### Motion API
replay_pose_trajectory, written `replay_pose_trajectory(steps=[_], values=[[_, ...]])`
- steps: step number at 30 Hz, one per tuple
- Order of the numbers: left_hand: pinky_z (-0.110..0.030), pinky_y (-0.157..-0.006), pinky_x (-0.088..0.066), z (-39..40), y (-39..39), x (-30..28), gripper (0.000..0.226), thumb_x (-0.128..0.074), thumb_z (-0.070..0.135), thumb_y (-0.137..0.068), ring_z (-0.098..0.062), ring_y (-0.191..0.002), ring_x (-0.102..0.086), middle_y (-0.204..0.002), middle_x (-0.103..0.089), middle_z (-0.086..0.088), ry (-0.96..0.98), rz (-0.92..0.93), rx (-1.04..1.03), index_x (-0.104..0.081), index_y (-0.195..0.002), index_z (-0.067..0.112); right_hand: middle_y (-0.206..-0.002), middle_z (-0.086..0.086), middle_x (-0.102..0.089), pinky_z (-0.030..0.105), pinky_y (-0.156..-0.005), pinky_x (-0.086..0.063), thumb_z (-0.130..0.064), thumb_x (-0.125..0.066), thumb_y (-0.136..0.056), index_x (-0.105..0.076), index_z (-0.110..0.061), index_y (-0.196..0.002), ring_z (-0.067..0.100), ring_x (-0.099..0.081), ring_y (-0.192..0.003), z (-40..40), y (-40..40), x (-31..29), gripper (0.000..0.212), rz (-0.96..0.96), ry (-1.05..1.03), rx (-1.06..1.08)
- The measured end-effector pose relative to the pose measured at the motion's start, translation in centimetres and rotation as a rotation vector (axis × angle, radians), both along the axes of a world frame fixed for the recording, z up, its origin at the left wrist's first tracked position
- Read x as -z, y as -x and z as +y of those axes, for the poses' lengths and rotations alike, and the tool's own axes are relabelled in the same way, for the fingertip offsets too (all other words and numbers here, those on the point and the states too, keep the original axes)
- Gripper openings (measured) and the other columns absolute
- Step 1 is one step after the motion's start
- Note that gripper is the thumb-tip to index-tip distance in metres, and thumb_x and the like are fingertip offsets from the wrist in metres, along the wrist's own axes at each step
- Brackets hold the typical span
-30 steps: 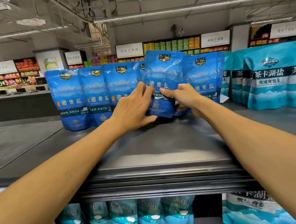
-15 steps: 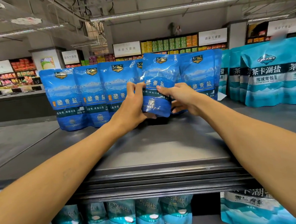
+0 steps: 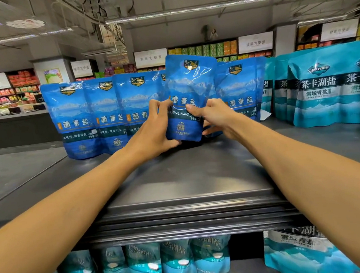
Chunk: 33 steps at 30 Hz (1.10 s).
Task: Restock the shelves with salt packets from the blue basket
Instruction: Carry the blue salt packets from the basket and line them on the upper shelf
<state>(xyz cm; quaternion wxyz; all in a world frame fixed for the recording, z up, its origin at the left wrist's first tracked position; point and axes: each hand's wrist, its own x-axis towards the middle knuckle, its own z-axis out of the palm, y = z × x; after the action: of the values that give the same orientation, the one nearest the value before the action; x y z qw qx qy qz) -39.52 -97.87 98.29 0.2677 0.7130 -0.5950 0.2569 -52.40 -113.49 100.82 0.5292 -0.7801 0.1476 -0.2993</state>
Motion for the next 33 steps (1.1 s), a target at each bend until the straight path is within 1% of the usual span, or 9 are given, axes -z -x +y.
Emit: replay_pose_trajectory(steps=[4,7,10,12,18,22,25,28,33], values=[[-0.048,-0.079,-0.055,0.6,-0.1,-0.1,0.079,-0.087,0.047,-0.069,-0.026,-0.099,-0.058,-0.120,-0.040,-0.001,-0.084,-0.035,-0.060,-0.038,-0.124,0.020,-0.089,-0.003,-0.064,0.027,-0.053,-0.052,-0.045,-0.072,-0.090,-0.063,-0.027,-0.088,0.014,-0.060,-0.078,-0.3,-0.4,0.5,0.020,0.016,0.120,0.056],[-0.037,-0.069,-0.044,0.7,-0.1,0.0,0.063,-0.082,0.050,-0.074,-0.024,-0.095,-0.056,-0.110,-0.048,0.001,-0.103,-0.145,-0.188,-0.043,-0.116,0.023,-0.081,-0.001,-0.061,0.032,-0.056,-0.050,-0.041,-0.075,-0.088,-0.062,-0.027,-0.080,0.015,-0.055,-0.074,-0.5,-1.2,1.0,0.021,0.034,0.167,0.073],[-0.040,-0.074,-0.045,0.5,0.1,0.0,0.050,-0.076,0.046,-0.081,-0.025,-0.099,-0.053,-0.107,-0.054,-0.001,-0.099,-0.225,-0.226,-0.047,-0.113,0.020,-0.088,0.003,-0.064,0.034,-0.058,-0.049,-0.042,-0.079,-0.085,-0.067,-0.024,-0.090,0.019,-0.056,-0.081,-0.8,-1.6,1.1,0.023,0.054,0.160,0.092],[-0.039,-0.077,-0.045,0.4,0.2,0.0,0.044,-0.074,0.046,-0.084,-0.025,-0.098,-0.053,-0.105,-0.056,0.000,-0.107,-0.255,-0.231,-0.049,-0.109,0.020,-0.083,0.000,-0.062,0.034,-0.058,-0.049,-0.043,-0.082,-0.081,-0.062,-0.026,-0.082,0.019,-0.057,-0.082,-0.9,-1.6,1.0,0.026,0.060,0.165,0.111],[-0.039,-0.075,-0.044,0.2,0.6,0.1,0.041,-0.065,0.054,-0.088,-0.023,-0.092,-0.054,-0.099,-0.057,0.001,-0.057,-0.241,-0.233,-0.052,-0.104,0.019,-0.084,0.008,-0.068,0.045,-0.068,-0.060,-0.056,-0.078,-0.079,-0.069,-0.018,-0.089,0.020,-0.061,-0.078,-0.4,-1.8,0.7,0.041,0.012,0.184,0.190],[-0.036,-0.069,-0.041,0.3,1.0,0.0,0.038,-0.063,0.051,-0.091,-0.023,-0.087,-0.053,-0.096,-0.056,0.000,0.014,-0.246,-0.220,-0.051,-0.103,0.016,-0.064,0.001,-0.037,0.053,-0.073,-0.056,-0.061,-0.074,-0.080,-0.045,-0.014,-0.072,0.020,-0.045,-0.067,-0.4,-2.1,0.3,0.056,-0.037,0.228,0.302],[-0.034,-0.064,-0.038,0.4,1.0,0.0,0.037,-0.062,0.048,-0.093,-0.021,-0.083,-0.051,-0.094,-0.055,0.001,0.037,-0.250,-0.220,-0.051,-0.103,0.015,-0.078,0.003,-0.049,0.046,-0.075,-0.055,-0.066,-0.073,-0.077,-0.045,-0.016,-0.087,0.022,-0.053,-0.079,-0.2,-2.0,0.2,0.059,-0.010,0.202,0.302],[-0.032,-0.061,-0.034,0.5,1.1,-0.1,0.032,-0.060,0.045,-0.094,-0.019,-0.079,-0.048,-0.089,-0.052,0.004,0.057,-0.211,-0.208,-0.050,-0.101,0.016,-0.094,0.001,-0.055,0.045,-0.084,-0.053,-0.070,-0.076,-0.070,-0.045,-0.019,-0.098,0.020,-0.057,-0.092,-0.1,-1.8,-0.2,0.066,0.016,0.147,0.278],[-0.042,-0.061,-0.047,1.1,1.4,-1.0,0.020,-0.061,0.029,-0.096,-0.024,-0.072,-0.056,-0.080,-0.056,-0.002,0.080,0.162,-0.112,-0.045,-0.098,0.017,-0.074,-0.001,-0.048,0.041,-0.070,-0.053,-0.090,-0.066,-0.055,-0.047,-0.016,-0.105,0.021,-0.059,-0.076,0.6,-0.4,-1.2,0.090,0.129,0.244,0.297]])
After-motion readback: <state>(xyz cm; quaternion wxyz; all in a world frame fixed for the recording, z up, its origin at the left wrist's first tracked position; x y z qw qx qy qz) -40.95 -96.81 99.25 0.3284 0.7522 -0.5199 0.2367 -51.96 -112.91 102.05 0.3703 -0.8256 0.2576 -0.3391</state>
